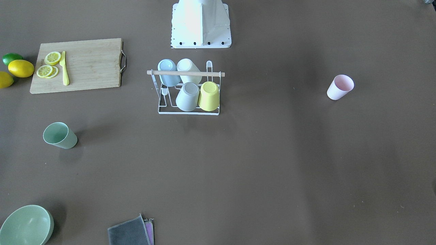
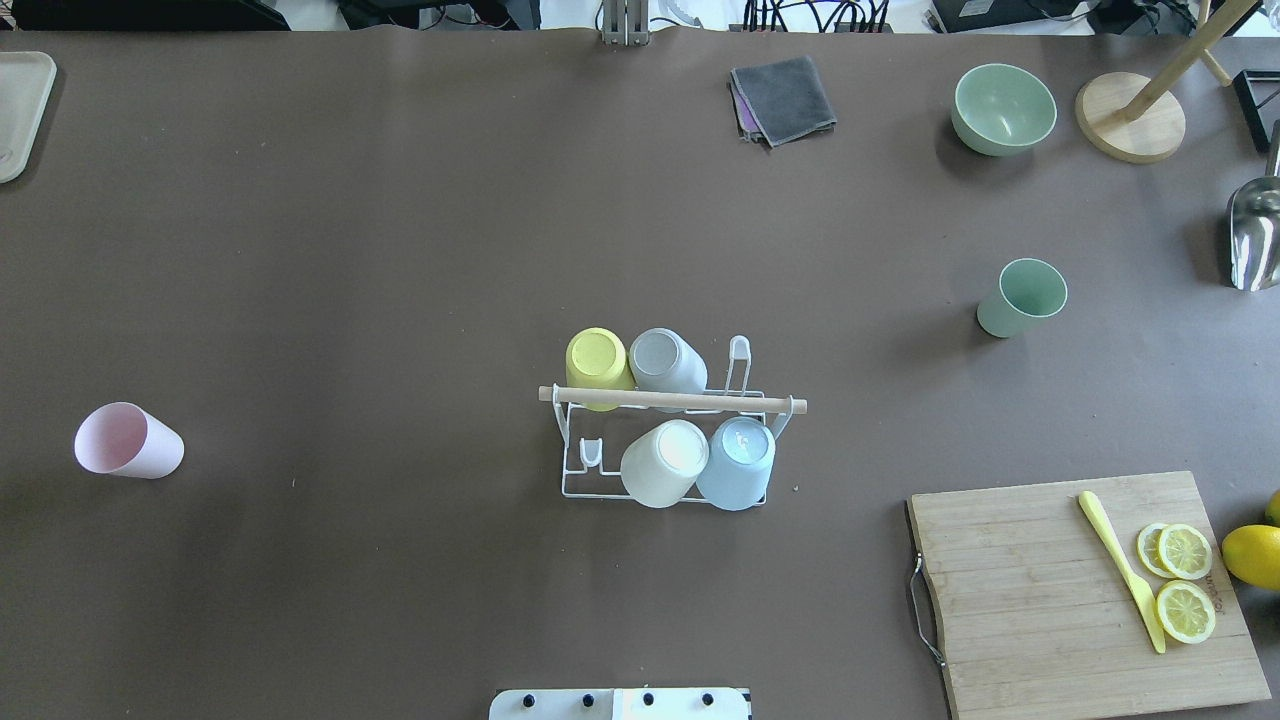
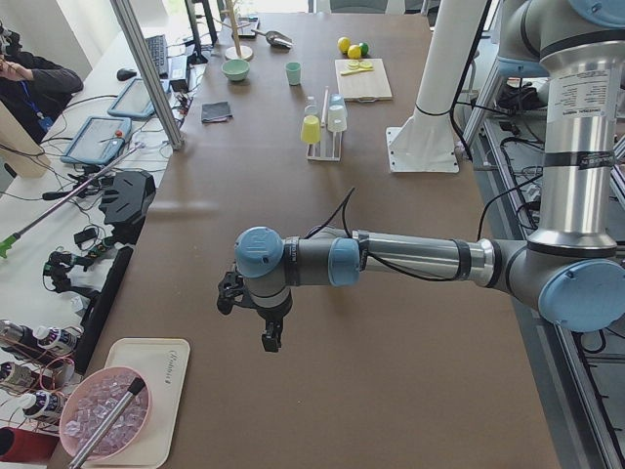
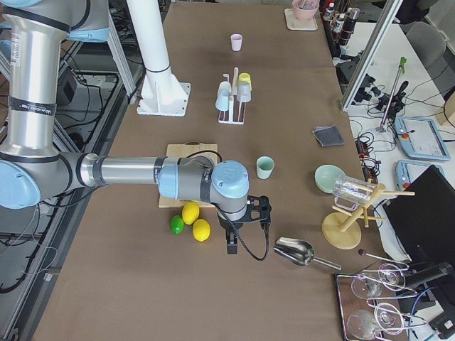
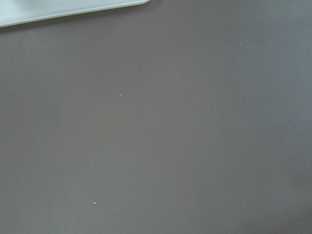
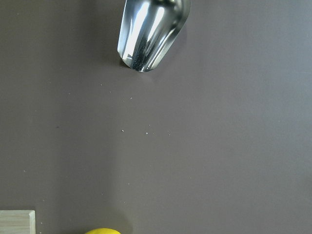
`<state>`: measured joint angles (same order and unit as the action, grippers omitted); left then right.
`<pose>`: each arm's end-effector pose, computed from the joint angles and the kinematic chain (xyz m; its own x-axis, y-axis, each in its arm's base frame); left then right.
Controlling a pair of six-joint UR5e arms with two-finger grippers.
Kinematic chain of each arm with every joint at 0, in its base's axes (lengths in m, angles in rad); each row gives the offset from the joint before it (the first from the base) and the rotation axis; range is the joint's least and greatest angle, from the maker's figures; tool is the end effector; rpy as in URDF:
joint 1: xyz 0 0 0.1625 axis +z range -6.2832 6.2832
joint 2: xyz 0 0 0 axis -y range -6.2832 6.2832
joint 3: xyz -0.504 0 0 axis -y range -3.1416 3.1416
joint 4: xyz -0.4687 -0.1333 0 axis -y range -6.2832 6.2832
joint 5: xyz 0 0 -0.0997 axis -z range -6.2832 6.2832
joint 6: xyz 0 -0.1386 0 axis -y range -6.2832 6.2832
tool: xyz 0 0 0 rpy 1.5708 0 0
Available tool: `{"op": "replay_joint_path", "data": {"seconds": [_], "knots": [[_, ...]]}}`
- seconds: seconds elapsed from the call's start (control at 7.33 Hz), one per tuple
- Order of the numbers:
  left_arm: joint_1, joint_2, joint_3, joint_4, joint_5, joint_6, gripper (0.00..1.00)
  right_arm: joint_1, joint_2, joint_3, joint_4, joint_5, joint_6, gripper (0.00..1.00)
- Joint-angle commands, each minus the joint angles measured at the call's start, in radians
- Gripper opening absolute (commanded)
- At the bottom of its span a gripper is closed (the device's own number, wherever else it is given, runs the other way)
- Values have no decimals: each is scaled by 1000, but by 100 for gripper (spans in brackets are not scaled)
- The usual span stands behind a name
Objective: Place cup on cup holder
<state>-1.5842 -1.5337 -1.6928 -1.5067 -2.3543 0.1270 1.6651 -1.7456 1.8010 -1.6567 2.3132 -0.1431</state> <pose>-0.0429 -0.5495 0.7225 0.7046 0.1318 -0.6973 -0.0765 0.9910 0.1100 0.0843 -0.4710 0.7380 0.7376 -0.0529 0.6732 0.0112 0.9977 0.0662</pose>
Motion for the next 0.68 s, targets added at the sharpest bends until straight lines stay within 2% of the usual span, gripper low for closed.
{"op": "replay_joint_path", "data": {"seconds": [0.0,0.14,0.55], "knots": [[42,0,-19,-17,3,0,98,1,-2,1,0,0,0,100],[84,-2,-22,-18,3,-9,98,1,0,1,0,0,0,100],[88,-17,-28,-67,6,-10,98,1,0,1,0,0,0,100]]}}
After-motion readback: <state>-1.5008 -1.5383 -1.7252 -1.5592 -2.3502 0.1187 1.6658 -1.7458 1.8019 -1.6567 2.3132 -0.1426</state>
